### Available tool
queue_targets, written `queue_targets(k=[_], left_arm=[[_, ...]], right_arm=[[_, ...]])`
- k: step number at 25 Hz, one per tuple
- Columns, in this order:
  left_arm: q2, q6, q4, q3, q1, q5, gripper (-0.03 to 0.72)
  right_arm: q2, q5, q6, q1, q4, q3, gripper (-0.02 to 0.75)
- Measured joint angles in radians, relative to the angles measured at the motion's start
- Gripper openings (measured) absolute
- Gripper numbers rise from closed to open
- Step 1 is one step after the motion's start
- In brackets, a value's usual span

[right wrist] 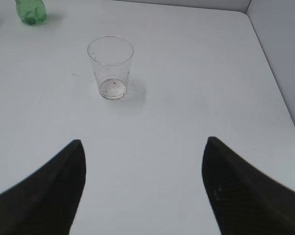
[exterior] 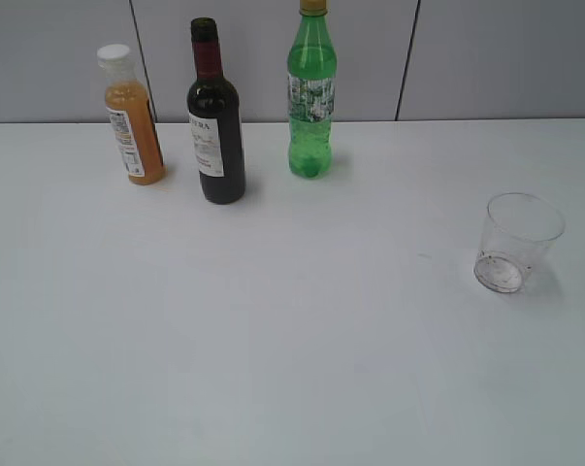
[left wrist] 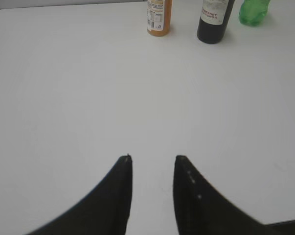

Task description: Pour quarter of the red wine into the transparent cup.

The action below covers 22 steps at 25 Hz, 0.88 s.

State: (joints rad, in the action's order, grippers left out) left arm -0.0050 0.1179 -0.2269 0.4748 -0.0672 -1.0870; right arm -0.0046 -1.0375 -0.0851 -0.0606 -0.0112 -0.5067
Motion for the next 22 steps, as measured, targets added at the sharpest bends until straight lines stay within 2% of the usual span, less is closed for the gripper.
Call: queue_targets(k=[16, 22], left_arm=[[0.000, 0.000, 0.000, 0.000, 0.000, 0.000, 0.230], [0.000, 0.000, 0.000, 0.000, 0.000, 0.000, 0.230]], right_arm=[[0.000, 0.014, 0.000, 0.000, 0.011, -0.004, 0.594], [0.014, 0.209, 0.000, 0.000, 0.028, -0.012, 0.594]])
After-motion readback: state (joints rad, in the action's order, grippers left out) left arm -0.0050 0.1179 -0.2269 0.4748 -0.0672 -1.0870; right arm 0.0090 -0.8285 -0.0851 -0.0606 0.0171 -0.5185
